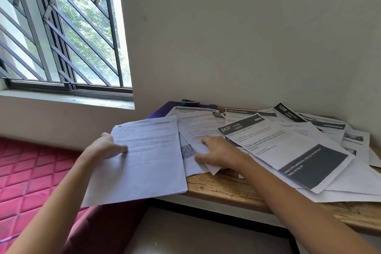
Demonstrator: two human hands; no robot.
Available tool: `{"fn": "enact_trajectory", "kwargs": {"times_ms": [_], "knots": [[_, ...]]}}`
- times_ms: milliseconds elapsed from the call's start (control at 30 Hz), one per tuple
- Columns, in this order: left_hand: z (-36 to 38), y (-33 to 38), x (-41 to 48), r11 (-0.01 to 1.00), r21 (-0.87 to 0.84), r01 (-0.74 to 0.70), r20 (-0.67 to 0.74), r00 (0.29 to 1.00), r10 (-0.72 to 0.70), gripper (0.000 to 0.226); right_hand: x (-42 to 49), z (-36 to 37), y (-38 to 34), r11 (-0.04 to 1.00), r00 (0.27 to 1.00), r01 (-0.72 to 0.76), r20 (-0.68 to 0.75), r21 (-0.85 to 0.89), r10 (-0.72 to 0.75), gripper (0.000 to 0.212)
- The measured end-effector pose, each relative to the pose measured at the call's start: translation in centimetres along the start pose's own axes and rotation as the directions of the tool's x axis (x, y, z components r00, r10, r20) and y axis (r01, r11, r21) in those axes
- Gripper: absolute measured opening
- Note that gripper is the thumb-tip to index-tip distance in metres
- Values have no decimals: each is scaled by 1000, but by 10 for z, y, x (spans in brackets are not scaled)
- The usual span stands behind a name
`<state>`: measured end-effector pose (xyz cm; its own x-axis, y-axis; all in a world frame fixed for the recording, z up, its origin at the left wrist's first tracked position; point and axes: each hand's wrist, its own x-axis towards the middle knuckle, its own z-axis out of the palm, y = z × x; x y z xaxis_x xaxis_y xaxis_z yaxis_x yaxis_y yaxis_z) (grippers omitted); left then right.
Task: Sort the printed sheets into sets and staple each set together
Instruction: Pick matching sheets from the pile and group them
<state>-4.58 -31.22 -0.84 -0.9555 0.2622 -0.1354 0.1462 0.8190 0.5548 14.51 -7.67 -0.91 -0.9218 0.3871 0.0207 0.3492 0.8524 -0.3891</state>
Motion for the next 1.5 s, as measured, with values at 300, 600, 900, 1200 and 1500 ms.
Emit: {"fn": "enact_trajectory", "kwargs": {"times_ms": [300, 600, 900, 1200, 1500], "knots": [[4, -3, 4, 1000, 21, -9, 19, 1000, 9, 58, -1, -6, 10, 998, 999, -49, -20, -26, 49, 50], [2, 21, -10, 990, -43, -136, -164, 978, 127, 71, -2, -16, 22, 987, 943, -98, -306, 124, 132, 22], [30, 85, -37, 764, 88, -639, -134, 753, 644, 41, -11, -36, 54, 862, 807, -56, -485, 505, 337, 33], [92, 95, -30, 764, 9, -645, 0, 764, 645, 60, -18, -19, 34, 985, 979, 170, -112, -1, -169, 37], [109, 89, -26, 802, 45, -595, -20, 802, 596, 48, -14, -25, 29, 936, 941, 333, 98, -116, -323, 65]]}}
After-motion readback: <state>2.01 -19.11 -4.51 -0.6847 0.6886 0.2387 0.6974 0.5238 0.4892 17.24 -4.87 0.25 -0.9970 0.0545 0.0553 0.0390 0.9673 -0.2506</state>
